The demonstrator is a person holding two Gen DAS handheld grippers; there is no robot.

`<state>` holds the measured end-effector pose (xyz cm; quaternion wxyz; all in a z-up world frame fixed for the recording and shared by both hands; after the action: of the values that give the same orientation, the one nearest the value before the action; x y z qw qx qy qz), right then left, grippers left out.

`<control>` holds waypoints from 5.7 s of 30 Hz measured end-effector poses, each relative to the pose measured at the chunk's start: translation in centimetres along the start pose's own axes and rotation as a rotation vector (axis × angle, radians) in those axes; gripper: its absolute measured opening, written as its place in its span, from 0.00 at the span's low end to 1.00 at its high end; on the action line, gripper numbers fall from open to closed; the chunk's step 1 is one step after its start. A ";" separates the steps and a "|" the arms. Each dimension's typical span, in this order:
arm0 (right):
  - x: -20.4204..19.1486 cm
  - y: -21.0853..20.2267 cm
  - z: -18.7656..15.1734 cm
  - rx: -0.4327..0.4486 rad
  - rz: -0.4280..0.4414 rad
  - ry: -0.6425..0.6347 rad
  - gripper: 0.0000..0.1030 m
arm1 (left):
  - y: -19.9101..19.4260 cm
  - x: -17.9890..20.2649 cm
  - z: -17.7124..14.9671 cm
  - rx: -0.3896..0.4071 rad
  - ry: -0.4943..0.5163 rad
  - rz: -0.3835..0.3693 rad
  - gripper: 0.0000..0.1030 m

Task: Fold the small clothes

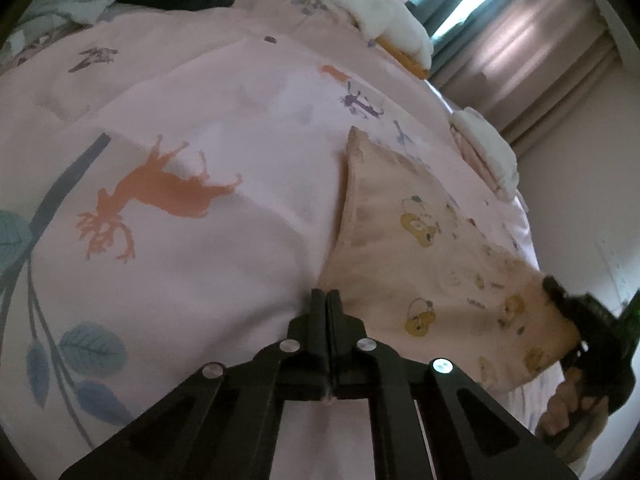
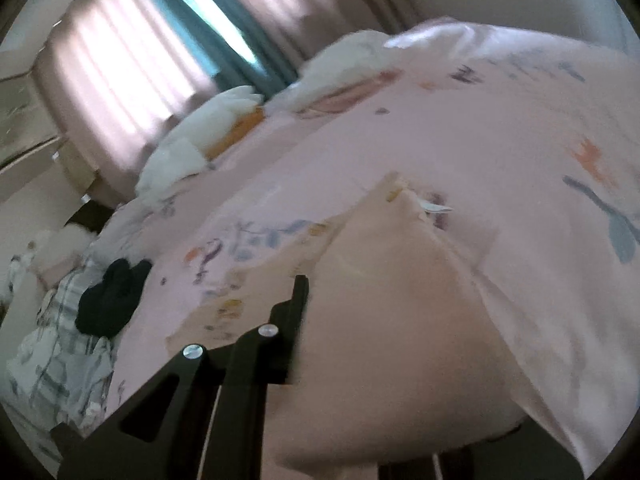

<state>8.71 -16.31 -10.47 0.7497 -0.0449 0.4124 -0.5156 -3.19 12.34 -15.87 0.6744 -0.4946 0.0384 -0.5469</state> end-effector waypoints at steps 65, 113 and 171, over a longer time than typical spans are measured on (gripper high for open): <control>-16.7 2.4 -10.7 -0.532 0.642 -0.007 0.74 | -0.6 -2.6 -0.4 -0.170 -0.199 -0.247 0.06; -19.4 7.9 -17.2 -0.727 0.470 -0.215 0.21 | -1.3 -4.7 1.3 -0.106 -0.314 -0.231 0.06; -3.9 2.6 -11.4 -0.507 0.102 -0.448 0.32 | 0.7 1.7 3.3 -0.065 -0.163 -0.298 0.23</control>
<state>2.51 -7.82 -16.99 0.8115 -0.3213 0.3542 -0.3359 -0.07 13.04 -13.84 0.5706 -0.5588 -0.0724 -0.5974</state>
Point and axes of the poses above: each gripper's, at about its wrist camera, not at the fingertips, and y roughly the way its jaws point, x to its right, z to its top, the point moved 10 cm from there along y, roughly the way its jaws point, and after that the axes turned 5 degrees about z, right-handed, at the moved point
